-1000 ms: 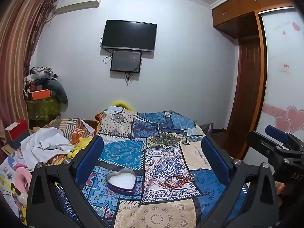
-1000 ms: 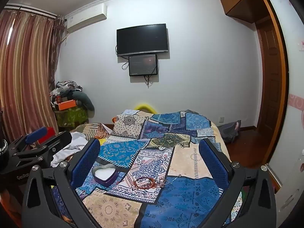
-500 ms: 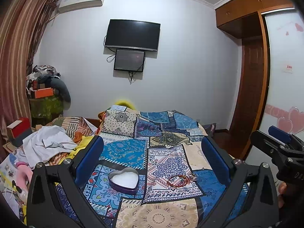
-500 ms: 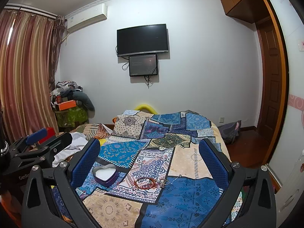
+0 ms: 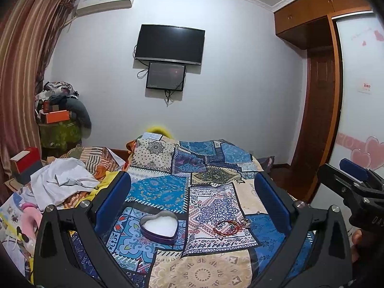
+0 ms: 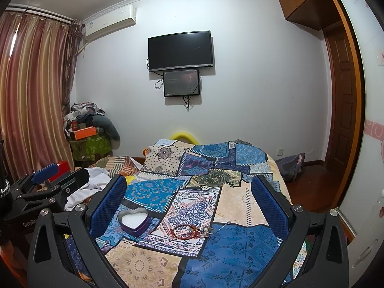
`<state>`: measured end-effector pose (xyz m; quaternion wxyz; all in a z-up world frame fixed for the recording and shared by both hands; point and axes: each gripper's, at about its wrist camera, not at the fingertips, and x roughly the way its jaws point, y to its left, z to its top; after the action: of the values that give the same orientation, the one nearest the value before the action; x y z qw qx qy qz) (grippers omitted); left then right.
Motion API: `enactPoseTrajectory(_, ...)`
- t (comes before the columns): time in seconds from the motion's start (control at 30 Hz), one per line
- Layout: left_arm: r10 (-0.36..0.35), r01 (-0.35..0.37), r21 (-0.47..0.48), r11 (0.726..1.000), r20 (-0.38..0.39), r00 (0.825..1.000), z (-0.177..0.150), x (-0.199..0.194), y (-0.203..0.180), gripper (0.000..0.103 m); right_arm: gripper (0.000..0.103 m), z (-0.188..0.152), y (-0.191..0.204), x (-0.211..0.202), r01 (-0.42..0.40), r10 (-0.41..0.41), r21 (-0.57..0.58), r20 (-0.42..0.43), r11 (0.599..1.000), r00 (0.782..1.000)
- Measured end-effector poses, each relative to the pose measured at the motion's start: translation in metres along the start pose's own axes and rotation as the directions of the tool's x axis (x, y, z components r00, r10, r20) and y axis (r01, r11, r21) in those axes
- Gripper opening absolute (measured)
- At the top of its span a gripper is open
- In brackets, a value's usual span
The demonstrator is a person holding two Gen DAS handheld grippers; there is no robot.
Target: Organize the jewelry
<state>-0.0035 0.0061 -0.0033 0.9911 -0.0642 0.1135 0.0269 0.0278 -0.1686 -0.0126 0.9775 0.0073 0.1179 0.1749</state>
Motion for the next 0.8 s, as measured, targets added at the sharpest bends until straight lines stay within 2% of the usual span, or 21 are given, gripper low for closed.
enactPoseTrajectory(0.8, 0.005, -0.005, 0.01, 1.0, 0.007, 1.0, 0.0027, -0.0023, -0.0037, 0.103, 0.103, 0.0009, -0.0008, 0.0008, 0.0, 0.0, -0.003, -0.004, 1.0, 1.0)
